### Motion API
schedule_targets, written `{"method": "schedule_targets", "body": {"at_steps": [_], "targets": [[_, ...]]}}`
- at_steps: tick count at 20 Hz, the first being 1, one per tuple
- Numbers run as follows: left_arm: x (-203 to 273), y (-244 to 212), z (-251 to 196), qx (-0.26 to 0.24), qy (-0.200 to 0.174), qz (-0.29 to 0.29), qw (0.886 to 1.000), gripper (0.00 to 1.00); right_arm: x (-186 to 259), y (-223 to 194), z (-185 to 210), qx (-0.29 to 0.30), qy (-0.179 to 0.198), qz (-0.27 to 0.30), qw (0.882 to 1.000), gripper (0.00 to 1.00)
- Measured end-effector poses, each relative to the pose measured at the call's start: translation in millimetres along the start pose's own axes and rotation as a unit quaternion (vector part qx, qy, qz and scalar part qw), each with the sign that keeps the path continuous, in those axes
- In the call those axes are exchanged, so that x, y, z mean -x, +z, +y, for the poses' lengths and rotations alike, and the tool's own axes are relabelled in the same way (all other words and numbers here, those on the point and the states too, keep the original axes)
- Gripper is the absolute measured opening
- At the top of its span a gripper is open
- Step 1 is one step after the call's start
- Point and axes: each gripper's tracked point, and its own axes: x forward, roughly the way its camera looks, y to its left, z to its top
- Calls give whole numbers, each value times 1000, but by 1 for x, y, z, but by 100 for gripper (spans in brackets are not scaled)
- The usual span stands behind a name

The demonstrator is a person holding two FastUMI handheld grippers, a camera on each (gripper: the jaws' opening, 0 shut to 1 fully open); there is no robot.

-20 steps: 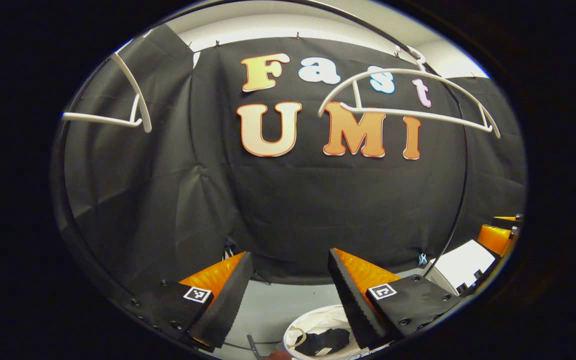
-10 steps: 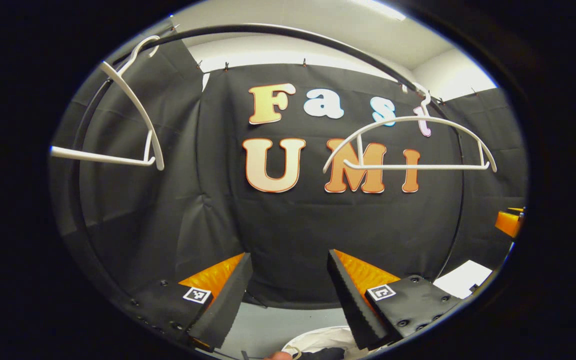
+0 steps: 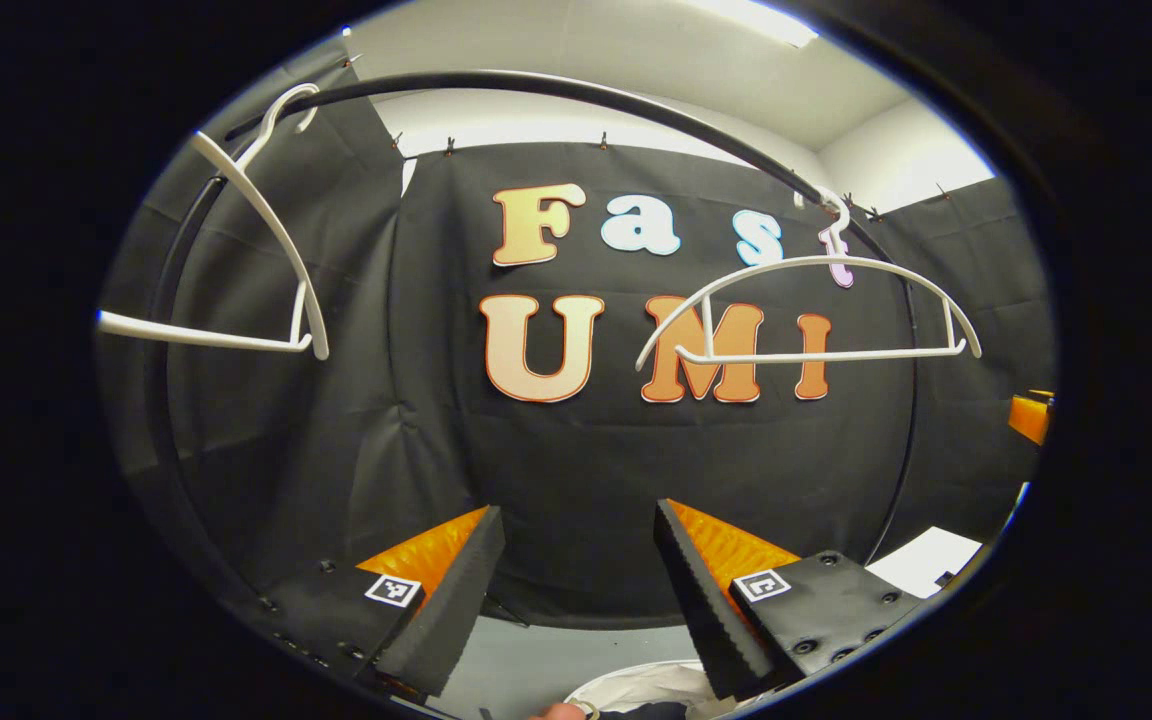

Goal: Grasp the clothes on the hanger with both hands and then place them into the laundry hamper below.

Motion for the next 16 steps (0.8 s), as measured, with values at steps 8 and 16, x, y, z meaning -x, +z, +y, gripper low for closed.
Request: {"method": "schedule_targets", "body": {"at_steps": [8,16], "targets": [[10,11,-2,2,-4,-13,1000,98,1,-5,5,-8,13,4,1000,93],[10,15,-5,7,-9,-20,1000,98,2,-13,8,-16,16,12,1000,93]]}}
